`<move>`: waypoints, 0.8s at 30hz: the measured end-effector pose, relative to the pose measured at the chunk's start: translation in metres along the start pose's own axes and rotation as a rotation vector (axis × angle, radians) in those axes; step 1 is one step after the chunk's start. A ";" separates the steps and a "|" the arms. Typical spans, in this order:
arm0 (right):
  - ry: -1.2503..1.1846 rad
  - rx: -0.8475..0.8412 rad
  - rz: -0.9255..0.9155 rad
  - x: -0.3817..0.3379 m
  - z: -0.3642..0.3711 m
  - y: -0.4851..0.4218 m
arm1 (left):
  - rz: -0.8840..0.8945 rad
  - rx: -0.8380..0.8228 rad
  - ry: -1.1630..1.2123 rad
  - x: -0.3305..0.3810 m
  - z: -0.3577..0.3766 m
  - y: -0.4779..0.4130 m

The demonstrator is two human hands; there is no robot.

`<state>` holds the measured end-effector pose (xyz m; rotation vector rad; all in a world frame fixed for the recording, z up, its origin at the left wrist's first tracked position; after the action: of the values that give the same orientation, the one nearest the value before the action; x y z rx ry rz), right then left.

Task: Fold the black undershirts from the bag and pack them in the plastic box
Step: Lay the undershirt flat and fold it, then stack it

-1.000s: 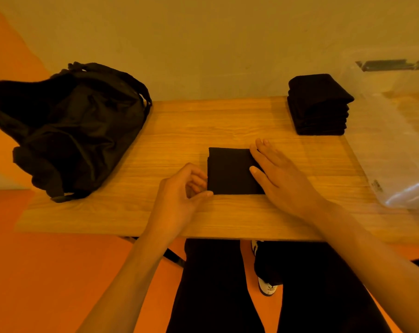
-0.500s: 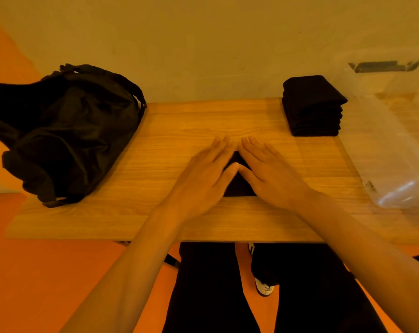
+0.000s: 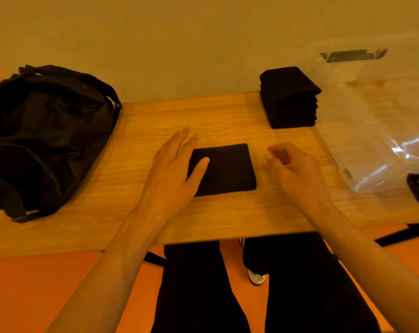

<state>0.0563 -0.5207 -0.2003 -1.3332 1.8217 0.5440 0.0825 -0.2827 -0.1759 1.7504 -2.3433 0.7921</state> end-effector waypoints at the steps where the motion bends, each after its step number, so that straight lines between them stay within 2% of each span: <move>1: 0.013 0.019 0.021 0.003 -0.004 0.007 | 0.096 -0.039 -0.005 0.017 0.006 -0.001; 4: 0.086 -0.054 -0.021 0.002 0.005 0.025 | 0.317 -0.201 -0.115 0.053 0.036 -0.005; 7: 0.124 -0.078 -0.092 0.000 0.011 0.030 | 0.353 -0.322 -0.228 0.052 0.062 -0.008; 14: 0.105 0.002 -0.182 0.002 0.011 0.034 | 0.314 -0.275 -0.333 0.041 0.068 -0.001; 18: 0.023 -0.018 -0.165 0.003 0.010 0.028 | 0.322 -0.278 -0.303 0.047 0.066 -0.006; 21: 0.069 -0.010 -0.173 0.001 0.014 0.027 | 0.321 -0.304 -0.285 0.048 0.070 -0.005; 24: 0.052 -0.017 -0.181 0.002 0.012 0.030 | 0.259 -0.290 -0.214 0.043 0.066 -0.007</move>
<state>0.0326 -0.5027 -0.2123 -1.5183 1.7191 0.4333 0.0886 -0.3519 -0.2134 1.4963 -2.6981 0.2770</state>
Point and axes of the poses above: each hand's wrist, its own y-axis away from the middle knuckle, its own z-axis out of the palm, x = y × z, the point moved 10 cm from there along -y, towards the middle knuckle, and after that the axes turned 12 degrees about x, right-handed, at the moved point
